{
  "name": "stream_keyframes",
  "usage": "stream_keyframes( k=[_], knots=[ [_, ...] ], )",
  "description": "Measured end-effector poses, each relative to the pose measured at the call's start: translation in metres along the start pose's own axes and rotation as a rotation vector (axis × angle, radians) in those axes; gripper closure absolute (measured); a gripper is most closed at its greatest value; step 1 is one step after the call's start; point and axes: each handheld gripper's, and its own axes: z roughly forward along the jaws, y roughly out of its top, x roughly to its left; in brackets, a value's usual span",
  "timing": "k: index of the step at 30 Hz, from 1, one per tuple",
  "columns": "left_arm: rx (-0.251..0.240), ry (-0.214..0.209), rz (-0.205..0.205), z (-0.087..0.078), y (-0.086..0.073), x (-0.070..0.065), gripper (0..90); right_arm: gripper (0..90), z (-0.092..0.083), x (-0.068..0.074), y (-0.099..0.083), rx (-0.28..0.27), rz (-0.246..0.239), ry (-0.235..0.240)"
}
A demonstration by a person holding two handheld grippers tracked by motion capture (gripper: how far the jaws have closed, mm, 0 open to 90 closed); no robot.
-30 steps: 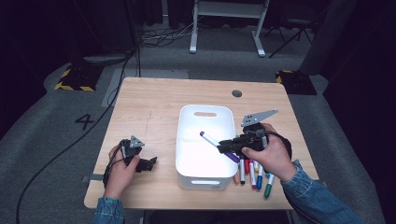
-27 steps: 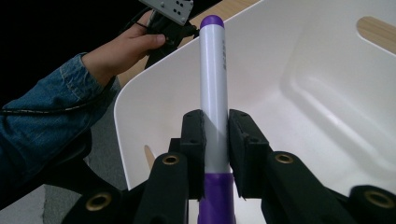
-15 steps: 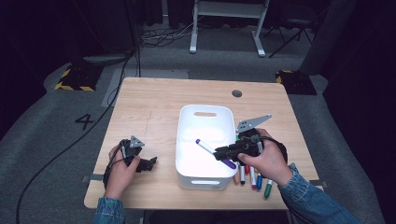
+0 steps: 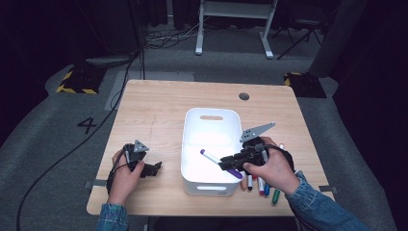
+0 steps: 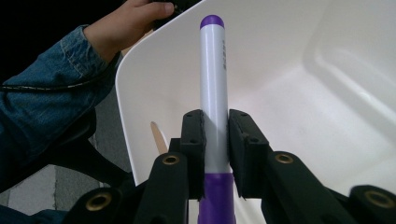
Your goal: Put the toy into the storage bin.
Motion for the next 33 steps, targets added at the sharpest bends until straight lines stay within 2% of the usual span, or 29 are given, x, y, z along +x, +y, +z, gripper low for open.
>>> stream_keyframes(
  k=[5,15,22,28,30,33],
  knots=[
    [0.000,0.000,0.002,0.000,0.000,0.000,0.0,76.5,0.003,0.000,-0.001,0.010,-0.016,-0.009],
    [0.000,0.000,0.001,0.000,0.000,0.000,0.0,76.5,0.011,0.004,-0.002,0.070,-0.042,-0.068],
    [0.000,0.000,0.000,0.000,0.000,0.000,0.0,76.4,0.017,0.004,-0.003,0.110,-0.036,-0.088],
    [0.000,-0.001,0.000,0.000,0.000,0.000,0.0,76.4,0.017,0.003,-0.003,0.113,-0.022,-0.096],
    [0.000,0.000,0.000,0.000,0.000,0.000,0.0,76.4,0.017,0.002,-0.004,0.111,-0.040,-0.096],
    [0.000,0.001,0.000,0.000,0.000,0.000,0.0,76.2,0.017,0.003,-0.005,0.111,-0.014,-0.096]
  ],
)
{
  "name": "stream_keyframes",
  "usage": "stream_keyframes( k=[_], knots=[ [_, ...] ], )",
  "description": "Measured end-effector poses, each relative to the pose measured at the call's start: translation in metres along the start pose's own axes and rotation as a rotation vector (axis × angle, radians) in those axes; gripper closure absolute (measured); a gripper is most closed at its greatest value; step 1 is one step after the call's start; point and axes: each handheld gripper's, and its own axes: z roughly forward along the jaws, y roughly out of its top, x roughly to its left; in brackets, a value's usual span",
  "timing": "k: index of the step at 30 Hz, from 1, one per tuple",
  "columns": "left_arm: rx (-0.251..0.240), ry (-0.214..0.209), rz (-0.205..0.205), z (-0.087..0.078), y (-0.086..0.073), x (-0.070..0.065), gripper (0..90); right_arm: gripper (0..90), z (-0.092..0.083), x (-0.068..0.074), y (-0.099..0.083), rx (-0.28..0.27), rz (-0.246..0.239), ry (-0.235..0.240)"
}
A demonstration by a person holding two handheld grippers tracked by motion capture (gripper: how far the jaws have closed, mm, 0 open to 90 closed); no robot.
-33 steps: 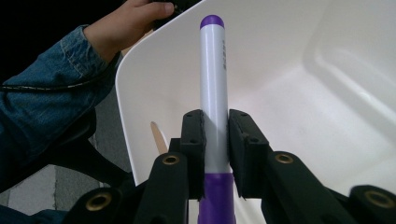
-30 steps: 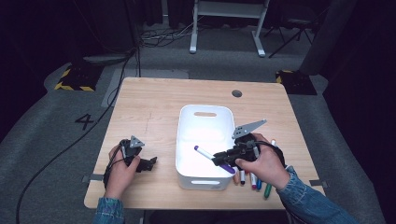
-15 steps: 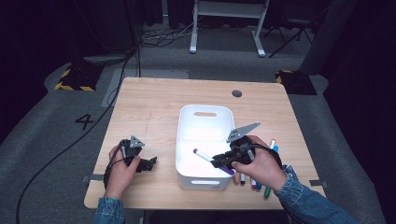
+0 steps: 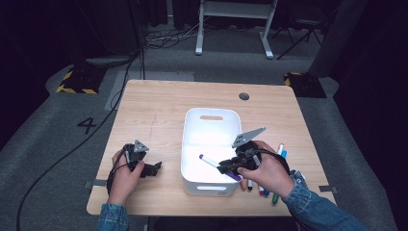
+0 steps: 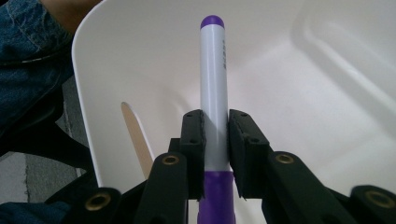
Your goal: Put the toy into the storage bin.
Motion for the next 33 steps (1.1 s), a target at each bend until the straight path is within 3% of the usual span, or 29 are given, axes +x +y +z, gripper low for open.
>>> stream_keyframes(
  k=[7,8,9,18,26,33],
  knots=[
    [0.000,-0.002,0.000,0.000,0.000,0.000,0.0,59.2,-0.001,-0.001,-0.002,-0.060,-0.003,-0.008],
    [0.000,-0.001,0.001,0.000,0.000,0.000,0.0,58.5,-0.001,0.000,-0.001,-0.075,0.014,-0.005],
    [0.001,-0.002,0.002,0.000,0.000,0.000,0.0,58.2,-0.002,-0.001,-0.001,-0.083,-0.008,-0.004],
    [0.000,-0.002,0.002,0.000,0.000,0.000,0.0,57.6,-0.023,-0.006,-0.001,-0.153,-0.004,-0.034],
    [0.001,-0.002,0.002,0.000,0.000,0.000,0.0,61.0,-0.053,-0.024,-0.010,-0.203,0.041,-0.096],
    [0.000,0.001,0.001,0.000,0.000,0.000,0.0,64.7,-0.070,-0.043,-0.021,-0.200,0.089,-0.148]
  ],
)
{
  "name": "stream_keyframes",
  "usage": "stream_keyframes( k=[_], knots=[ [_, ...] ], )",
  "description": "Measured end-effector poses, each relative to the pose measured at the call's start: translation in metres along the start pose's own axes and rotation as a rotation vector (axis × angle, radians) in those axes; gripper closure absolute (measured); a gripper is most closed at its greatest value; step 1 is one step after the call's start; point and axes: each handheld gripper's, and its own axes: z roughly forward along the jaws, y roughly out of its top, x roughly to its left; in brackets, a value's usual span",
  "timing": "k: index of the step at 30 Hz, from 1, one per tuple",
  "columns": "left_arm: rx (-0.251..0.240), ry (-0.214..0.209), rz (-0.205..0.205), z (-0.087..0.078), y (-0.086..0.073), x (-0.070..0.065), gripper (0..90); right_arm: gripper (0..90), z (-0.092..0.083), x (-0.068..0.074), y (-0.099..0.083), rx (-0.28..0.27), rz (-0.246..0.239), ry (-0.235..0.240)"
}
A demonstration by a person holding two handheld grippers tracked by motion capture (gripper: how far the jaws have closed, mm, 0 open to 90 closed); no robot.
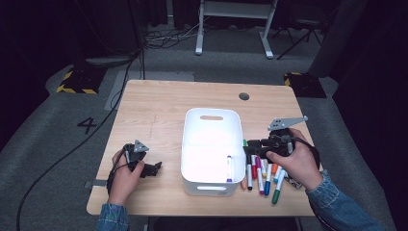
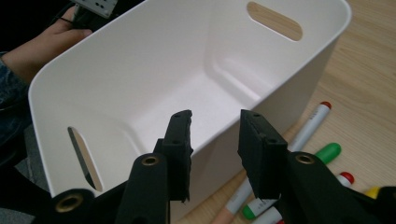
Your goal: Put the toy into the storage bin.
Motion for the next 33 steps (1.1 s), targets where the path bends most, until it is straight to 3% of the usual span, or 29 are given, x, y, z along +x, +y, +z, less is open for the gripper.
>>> stream_keyframes(
  k=[7,12,33],
  knots=[
    [0.001,-0.002,0.002,0.000,0.000,0.000,0.0,66.3,-0.005,-0.018,-0.007,0.015,0.031,-0.060],
    [0.000,-0.001,0.000,0.000,0.000,0.000,0.0,67.3,-0.004,-0.036,-0.016,0.047,0.079,-0.112],
    [0.001,-0.002,0.004,0.000,0.000,0.000,0.0,72.3,0.034,-0.090,-0.063,0.204,0.197,-0.202]
  ],
)
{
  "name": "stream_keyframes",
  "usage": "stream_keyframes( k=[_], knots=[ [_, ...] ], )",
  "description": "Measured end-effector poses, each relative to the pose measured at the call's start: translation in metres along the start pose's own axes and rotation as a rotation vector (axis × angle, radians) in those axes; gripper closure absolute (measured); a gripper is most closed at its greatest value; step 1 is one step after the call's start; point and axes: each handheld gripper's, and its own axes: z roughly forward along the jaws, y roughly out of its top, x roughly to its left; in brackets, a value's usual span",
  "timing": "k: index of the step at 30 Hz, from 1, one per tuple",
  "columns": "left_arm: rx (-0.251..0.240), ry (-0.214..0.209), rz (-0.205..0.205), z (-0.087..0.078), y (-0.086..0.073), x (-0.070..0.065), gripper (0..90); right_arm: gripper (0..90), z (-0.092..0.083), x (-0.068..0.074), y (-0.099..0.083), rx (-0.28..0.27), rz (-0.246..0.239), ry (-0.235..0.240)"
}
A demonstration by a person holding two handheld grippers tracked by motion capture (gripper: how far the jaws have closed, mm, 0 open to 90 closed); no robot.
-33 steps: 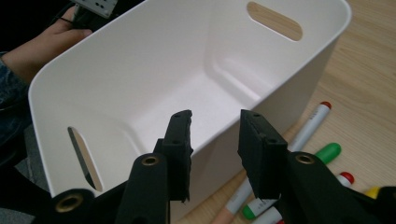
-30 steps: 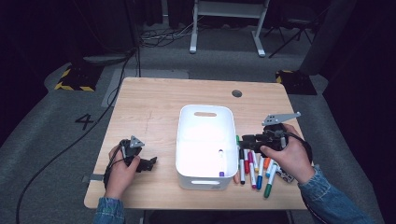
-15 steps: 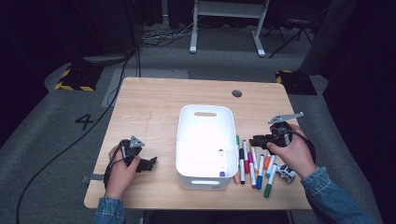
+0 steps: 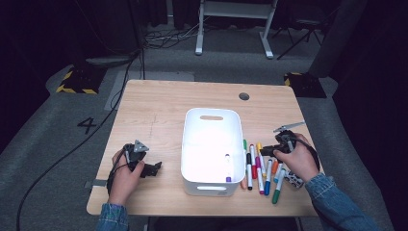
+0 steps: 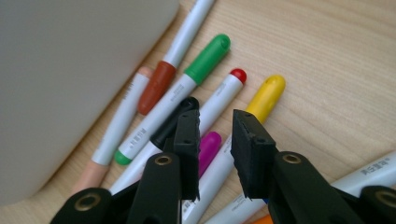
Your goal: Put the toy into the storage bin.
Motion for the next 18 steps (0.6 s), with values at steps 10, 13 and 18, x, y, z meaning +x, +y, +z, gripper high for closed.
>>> stream_keyframes(
  k=[10,13,18],
  knots=[
    [-0.001,0.000,-0.004,0.000,0.000,0.000,0.0,73.2,0.022,-0.012,-0.009,0.051,0.029,-0.004],
    [0.000,0.000,-0.003,0.000,0.000,0.000,0.0,73.5,0.027,-0.014,-0.010,0.054,0.044,-0.002],
    [0.000,0.001,-0.002,0.000,0.000,0.000,0.0,73.4,0.031,-0.017,-0.008,0.046,0.055,0.002]
  ],
)
